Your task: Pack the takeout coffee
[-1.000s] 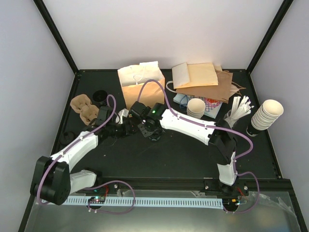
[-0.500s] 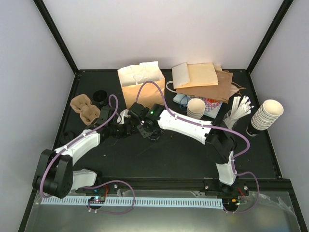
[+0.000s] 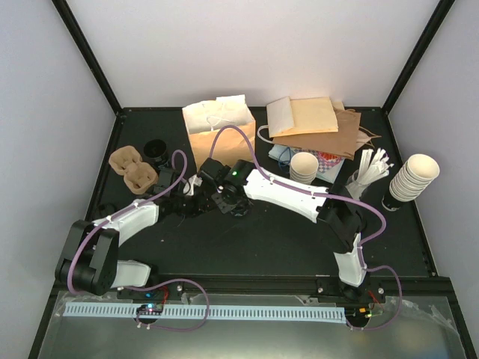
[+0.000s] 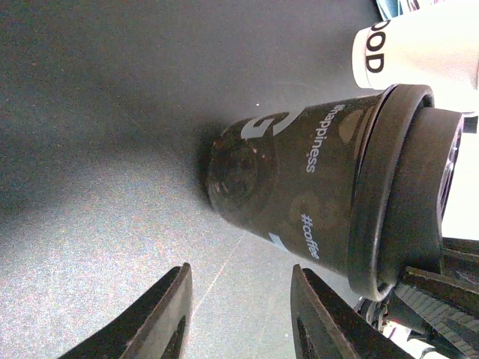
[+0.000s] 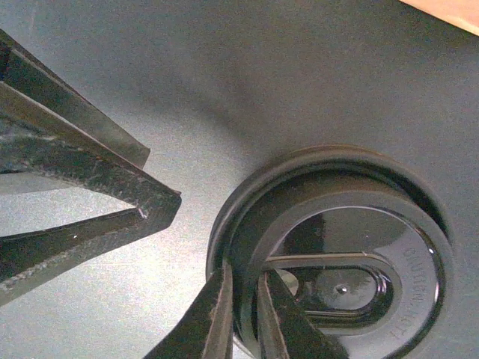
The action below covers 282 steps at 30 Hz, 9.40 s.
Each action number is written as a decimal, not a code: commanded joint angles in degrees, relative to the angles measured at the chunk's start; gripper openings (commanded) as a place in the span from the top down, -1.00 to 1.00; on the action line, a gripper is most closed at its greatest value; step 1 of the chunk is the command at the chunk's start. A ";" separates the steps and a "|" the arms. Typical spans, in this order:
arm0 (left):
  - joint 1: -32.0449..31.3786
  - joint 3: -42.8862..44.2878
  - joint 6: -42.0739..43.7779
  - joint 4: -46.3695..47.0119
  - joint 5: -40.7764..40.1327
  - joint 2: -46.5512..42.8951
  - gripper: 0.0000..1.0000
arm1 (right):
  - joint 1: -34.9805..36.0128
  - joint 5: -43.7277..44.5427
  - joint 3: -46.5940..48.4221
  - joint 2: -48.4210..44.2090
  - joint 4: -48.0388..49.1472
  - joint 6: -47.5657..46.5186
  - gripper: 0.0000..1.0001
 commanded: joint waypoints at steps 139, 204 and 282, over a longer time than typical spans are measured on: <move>-7.12 4.14 -4.19 11.29 7.03 11.99 0.31 | -3.80 -13.02 -15.46 -8.31 -0.04 -7.63 -0.55; -8.09 -5.66 -6.27 13.49 6.62 -0.61 0.22 | 0.70 -14.24 -29.37 -13.82 10.01 -11.40 -0.46; -14.54 -26.21 -21.90 17.55 -12.07 -38.40 -0.17 | 0.66 -9.52 -24.64 -9.14 2.33 -3.70 -0.42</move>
